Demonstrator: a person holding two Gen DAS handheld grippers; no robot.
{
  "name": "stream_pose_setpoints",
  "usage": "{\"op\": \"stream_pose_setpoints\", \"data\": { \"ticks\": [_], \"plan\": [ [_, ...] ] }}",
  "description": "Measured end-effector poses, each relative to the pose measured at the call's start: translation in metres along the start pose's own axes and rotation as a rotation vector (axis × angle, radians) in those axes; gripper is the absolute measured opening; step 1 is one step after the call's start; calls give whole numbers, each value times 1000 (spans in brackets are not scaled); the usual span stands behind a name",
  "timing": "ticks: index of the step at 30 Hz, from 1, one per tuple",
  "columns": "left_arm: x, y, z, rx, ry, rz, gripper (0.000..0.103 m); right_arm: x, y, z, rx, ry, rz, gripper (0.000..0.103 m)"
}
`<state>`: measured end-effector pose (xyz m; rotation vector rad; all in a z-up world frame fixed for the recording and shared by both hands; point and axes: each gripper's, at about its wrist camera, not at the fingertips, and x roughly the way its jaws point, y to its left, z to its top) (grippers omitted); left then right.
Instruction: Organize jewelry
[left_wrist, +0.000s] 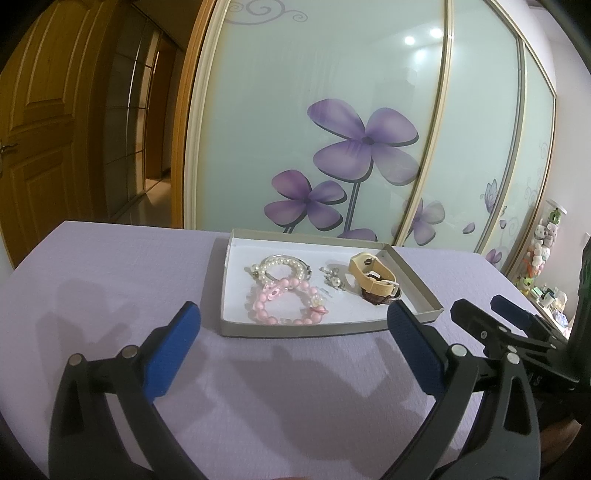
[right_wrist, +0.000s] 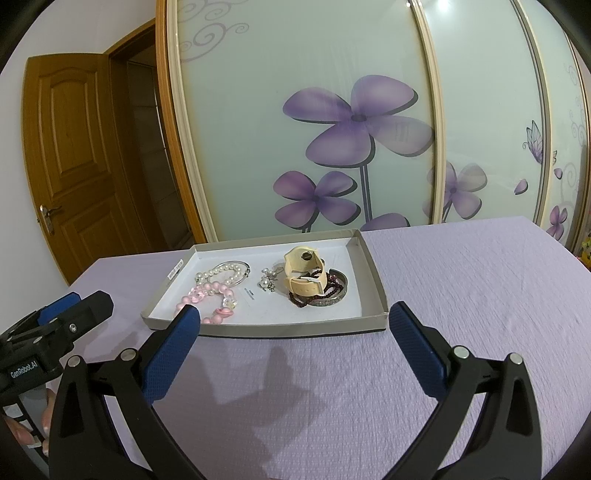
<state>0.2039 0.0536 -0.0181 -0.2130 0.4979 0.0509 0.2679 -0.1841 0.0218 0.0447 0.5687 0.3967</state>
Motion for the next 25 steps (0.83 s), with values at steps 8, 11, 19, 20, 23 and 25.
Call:
{"op": "stream_pose_setpoints", "data": {
  "ticks": [8, 11, 19, 20, 23, 25],
  "plan": [
    [-1, -1, 0, 3, -2, 1, 101, 1, 0, 0, -1, 0, -2, 102],
    [-1, -1, 1, 6, -7, 1, 101, 1, 0, 0, -2, -1, -1, 102],
    [0, -1, 4, 20, -10, 3, 101, 0, 0, 0, -1, -1, -2, 102],
    [-1, -1, 3, 18, -12, 4, 101, 0, 0, 0, -1, -1, -2, 102],
    [0, 1, 4, 13, -9, 2, 101, 0, 0, 0, -2, -1, -1, 102],
    [0, 0, 4, 14, -10, 4, 101, 0, 0, -1, -1, -1, -1, 102]
  ]
}}
